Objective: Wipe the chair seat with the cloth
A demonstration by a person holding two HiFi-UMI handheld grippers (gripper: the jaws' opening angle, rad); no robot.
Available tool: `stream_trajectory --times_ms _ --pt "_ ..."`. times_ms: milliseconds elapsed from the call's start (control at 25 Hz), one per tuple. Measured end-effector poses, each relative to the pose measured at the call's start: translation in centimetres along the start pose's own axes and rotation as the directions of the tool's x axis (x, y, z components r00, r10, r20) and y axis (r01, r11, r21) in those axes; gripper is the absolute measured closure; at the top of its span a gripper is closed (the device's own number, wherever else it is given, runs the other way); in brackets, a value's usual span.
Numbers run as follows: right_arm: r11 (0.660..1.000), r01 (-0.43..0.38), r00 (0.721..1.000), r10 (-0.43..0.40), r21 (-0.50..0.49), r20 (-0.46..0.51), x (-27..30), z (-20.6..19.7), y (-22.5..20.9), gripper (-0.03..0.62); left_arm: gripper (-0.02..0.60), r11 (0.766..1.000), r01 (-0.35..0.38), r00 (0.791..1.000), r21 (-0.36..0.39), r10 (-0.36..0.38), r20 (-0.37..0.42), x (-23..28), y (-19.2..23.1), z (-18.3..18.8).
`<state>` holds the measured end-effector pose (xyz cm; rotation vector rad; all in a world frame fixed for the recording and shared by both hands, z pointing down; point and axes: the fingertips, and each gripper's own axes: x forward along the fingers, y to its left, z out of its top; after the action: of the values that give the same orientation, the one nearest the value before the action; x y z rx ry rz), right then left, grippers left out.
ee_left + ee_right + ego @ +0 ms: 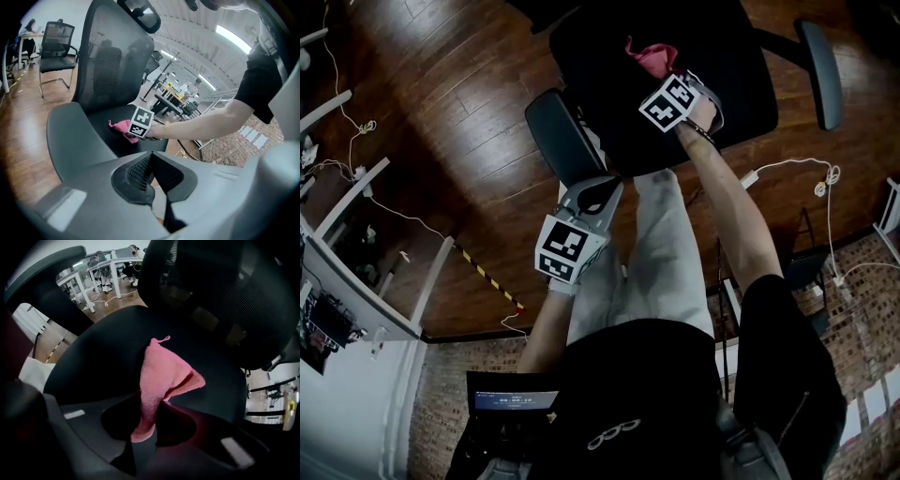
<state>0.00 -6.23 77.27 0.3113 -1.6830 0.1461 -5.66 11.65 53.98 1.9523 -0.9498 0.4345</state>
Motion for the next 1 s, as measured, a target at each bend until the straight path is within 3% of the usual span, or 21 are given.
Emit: stream_trajectory --times_ms 360,600,760,920,1000 --pt "0.987 -0.158 0.984 0.161 -0.038 0.075 -1.1 3.5 6.6 0.53 0.591 1.0 -0.012 1.0 -0.01 0.012 0.001 0.1 0.0 -0.3" --pt "0.946 -0.324 0.932 0.319 0.002 0.172 -2.8 5.7 10.8 0.53 0.591 1.0 -0.023 1.0 -0.009 0.023 0.0 0.1 0.0 -0.4" --pt "0.891 -0.454 0.861 0.441 -0.008 0.252 -4.1 7.1 14.0 0.53 0.591 1.0 -0.028 1.0 -0.002 0.028 -0.003 0.4 -0.1 -0.4" --pt "0.786 -0.616 0.749 0.566 0.049 0.344 -4.7 7.9 16.0 0.53 0.591 1.0 -0.026 1.0 0.009 0.026 -0.011 0.7 -0.2 -0.3" --pt "0.737 -0.668 0.709 0.589 0.102 0.387 -4.7 7.5 15.7 0.53 0.591 1.0 -0.025 1.0 0.017 0.025 -0.016 0.8 -0.5 -0.3"
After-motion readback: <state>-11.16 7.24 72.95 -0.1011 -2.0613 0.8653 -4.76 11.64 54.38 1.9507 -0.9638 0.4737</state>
